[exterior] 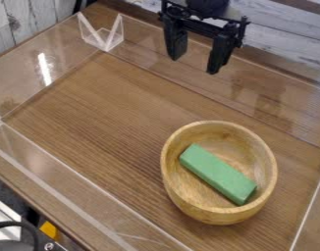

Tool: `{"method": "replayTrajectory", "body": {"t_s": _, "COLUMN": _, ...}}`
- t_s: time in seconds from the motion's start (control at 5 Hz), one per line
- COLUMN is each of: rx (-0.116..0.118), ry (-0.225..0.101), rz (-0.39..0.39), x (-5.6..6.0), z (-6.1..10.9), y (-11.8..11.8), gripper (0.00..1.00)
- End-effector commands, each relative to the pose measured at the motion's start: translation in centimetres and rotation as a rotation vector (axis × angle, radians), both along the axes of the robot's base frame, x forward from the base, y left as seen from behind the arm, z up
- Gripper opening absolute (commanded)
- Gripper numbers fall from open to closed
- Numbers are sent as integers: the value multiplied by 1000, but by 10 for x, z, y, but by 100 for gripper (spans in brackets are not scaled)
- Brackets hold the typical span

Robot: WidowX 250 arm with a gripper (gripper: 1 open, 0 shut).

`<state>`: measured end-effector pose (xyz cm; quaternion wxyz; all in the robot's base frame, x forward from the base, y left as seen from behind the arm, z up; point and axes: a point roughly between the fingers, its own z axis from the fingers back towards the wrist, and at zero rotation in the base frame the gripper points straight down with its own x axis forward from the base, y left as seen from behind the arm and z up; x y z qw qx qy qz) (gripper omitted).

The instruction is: Remove the green block from inside the brown bowl and put it on the table

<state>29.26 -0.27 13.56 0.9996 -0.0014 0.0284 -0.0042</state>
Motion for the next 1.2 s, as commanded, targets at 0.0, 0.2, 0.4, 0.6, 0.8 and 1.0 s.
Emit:
{"method": "replayTrajectory", "body": {"t_s": 0.0, "rx": -3, "ry": 16, "rz": 31, "x": -5, "z": -4, "y": -2, "gripper": 100}}
{"method": "replayTrajectory", "body": {"t_s": 0.2, "rx": -29, "ry": 12, "rz": 160, "x": -25, "z": 1, "y": -14, "gripper": 100}}
{"method": "replayTrajectory", "body": {"t_s": 0.4, "rx": -40, "ry": 18, "rz": 207, "x": -32, "z": 1, "y": -18, "gripper": 100}}
{"method": "replayTrajectory", "body": {"t_s": 0.6, "rx": -48, "ry": 25, "rz": 262, "x": -39, "z": -1, "y": -22, "gripper": 100}}
{"method": "replayTrajectory", "body": {"t_s": 0.8, "rx": -57, "ry": 32, "rz": 322, "x": -45, "z": -4, "y": -27, "gripper": 100}}
{"method": "replayTrajectory", "body": {"t_s": 1.0, "rx": -61, "ry": 39, "rz": 370, "x": -50, "z": -7, "y": -30, "gripper": 100}}
